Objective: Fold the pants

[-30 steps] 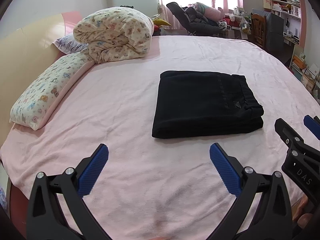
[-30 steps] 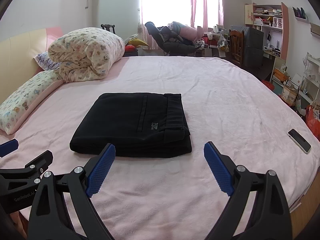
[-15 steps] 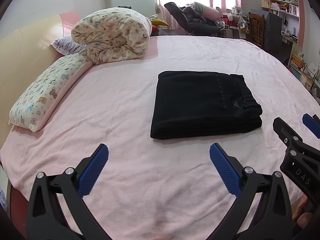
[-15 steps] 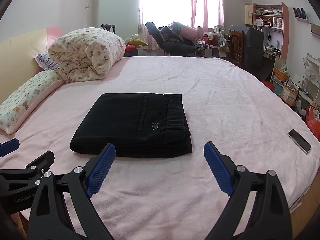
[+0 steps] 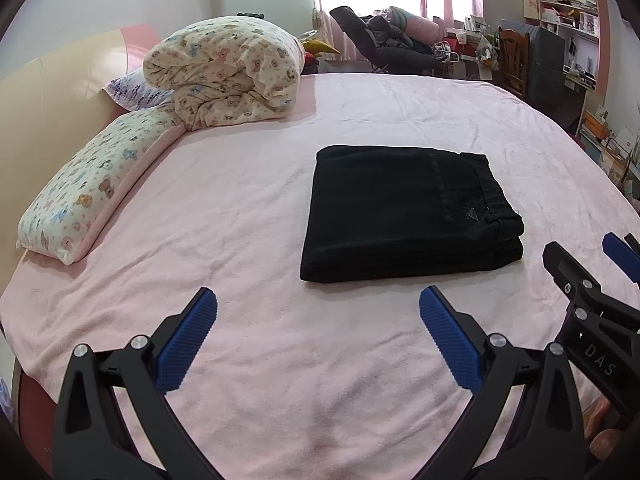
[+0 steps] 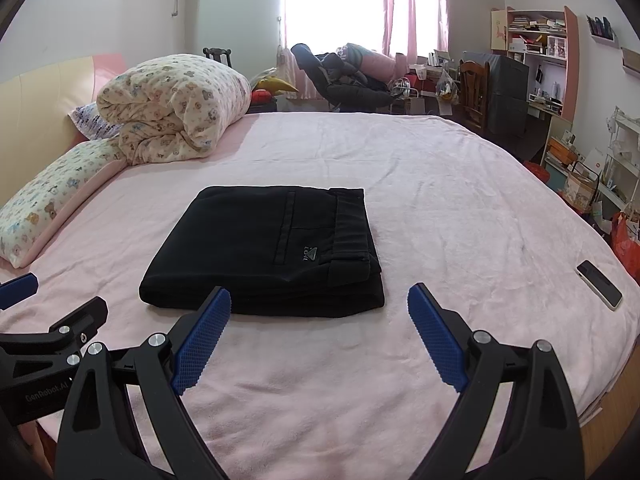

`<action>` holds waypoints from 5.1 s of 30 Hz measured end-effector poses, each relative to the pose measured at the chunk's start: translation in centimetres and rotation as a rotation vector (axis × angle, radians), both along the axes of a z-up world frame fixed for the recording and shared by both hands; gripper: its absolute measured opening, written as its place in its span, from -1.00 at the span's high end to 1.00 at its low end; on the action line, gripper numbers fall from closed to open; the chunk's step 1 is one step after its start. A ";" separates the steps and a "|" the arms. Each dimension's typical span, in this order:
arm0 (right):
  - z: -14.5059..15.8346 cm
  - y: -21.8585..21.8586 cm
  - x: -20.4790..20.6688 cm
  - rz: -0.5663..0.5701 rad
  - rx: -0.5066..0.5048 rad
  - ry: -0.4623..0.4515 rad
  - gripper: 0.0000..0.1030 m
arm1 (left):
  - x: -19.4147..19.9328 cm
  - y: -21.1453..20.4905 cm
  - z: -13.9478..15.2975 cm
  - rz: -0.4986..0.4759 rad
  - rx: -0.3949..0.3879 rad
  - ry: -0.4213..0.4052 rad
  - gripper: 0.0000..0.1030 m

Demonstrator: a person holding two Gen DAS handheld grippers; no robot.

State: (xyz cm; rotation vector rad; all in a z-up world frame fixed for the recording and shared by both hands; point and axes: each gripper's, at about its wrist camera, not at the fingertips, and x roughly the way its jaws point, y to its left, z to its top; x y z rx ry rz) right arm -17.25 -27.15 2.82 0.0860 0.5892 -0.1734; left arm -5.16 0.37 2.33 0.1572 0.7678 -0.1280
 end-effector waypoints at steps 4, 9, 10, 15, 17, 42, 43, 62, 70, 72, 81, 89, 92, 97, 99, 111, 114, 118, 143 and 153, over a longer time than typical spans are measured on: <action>0.1 0.0 0.2 0.004 -0.001 0.001 -0.79 | 0.0 0.2 0.1 0.021 0.012 -0.012 -0.97; 0.1 0.0 0.2 0.006 -0.002 0.002 -0.79 | 0.1 0.2 0.1 0.005 0.012 -0.014 -0.97; 0.1 0.0 0.2 0.006 0.000 0.002 -0.79 | 0.1 0.2 0.1 0.002 0.011 -0.012 -0.97; 0.1 0.0 0.2 0.003 0.001 0.003 -0.79 | 0.3 0.2 -0.2 -0.013 -0.016 0.020 -0.97; 0.1 -0.1 0.2 0.006 0.000 0.003 -0.79 | 0.4 0.3 -0.2 -0.012 -0.016 0.022 -0.97; 0.0 -0.9 0.3 0.011 0.007 0.011 -0.79 | 0.3 0.5 -0.5 -0.010 -0.014 0.029 -0.97; -0.1 -0.9 0.3 0.011 0.008 0.012 -0.79 | 0.2 0.5 -0.6 -0.009 -0.011 0.030 -0.97; -0.8 -1.3 0.2 0.003 -0.004 0.047 -0.79 | 0.4 0.7 -1.8 0.016 0.028 0.088 -0.97; -0.8 -1.3 0.2 0.002 -0.004 0.049 -0.79 | 0.6 0.8 -2.2 0.019 0.044 0.099 -0.97; -0.8 -1.3 0.2 0.001 -0.003 0.049 -0.79 | 0.7 0.8 -2.2 0.018 0.044 0.104 -0.97; -0.9 -1.5 0.3 0.000 0.001 0.053 -0.79 | 0.7 0.5 -2.4 0.014 0.059 0.117 -0.97; -0.9 -1.6 0.3 0.001 0.001 0.054 -0.79 | 0.9 0.6 -2.6 0.023 0.066 0.131 -0.97; -1.2 -1.8 0.3 0.005 0.001 0.057 -0.79 | 0.9 0.6 -2.6 0.024 0.069 0.131 -0.97; -1.2 -1.9 0.2 0.007 0.002 0.059 -0.79 | 1.0 0.7 -2.7 0.025 0.067 0.133 -0.97; -1.2 -1.9 0.3 0.007 0.001 0.059 -0.79 | 1.0 0.8 -2.9 0.025 0.069 0.136 -0.97; -1.1 -1.8 0.4 0.008 0.002 0.060 -0.79 | 1.0 1.0 -3.1 0.025 0.067 0.142 -0.97; -1.1 -1.8 0.4 0.007 0.003 0.061 -0.79 | 0.9 1.0 -3.1 0.023 0.063 0.145 -0.97; -1.2 -1.8 0.4 0.008 0.003 0.061 -0.79 | 0.9 1.0 -3.1 0.022 0.063 0.146 -0.97; -1.5 -2.2 0.4 0.005 0.007 0.067 -0.79 | 1.0 0.9 -3.1 0.026 0.064 0.152 -0.97; -1.8 -2.2 0.4 0.000 0.009 0.068 -0.79 | 1.0 1.0 -3.1 0.028 0.061 0.151 -0.97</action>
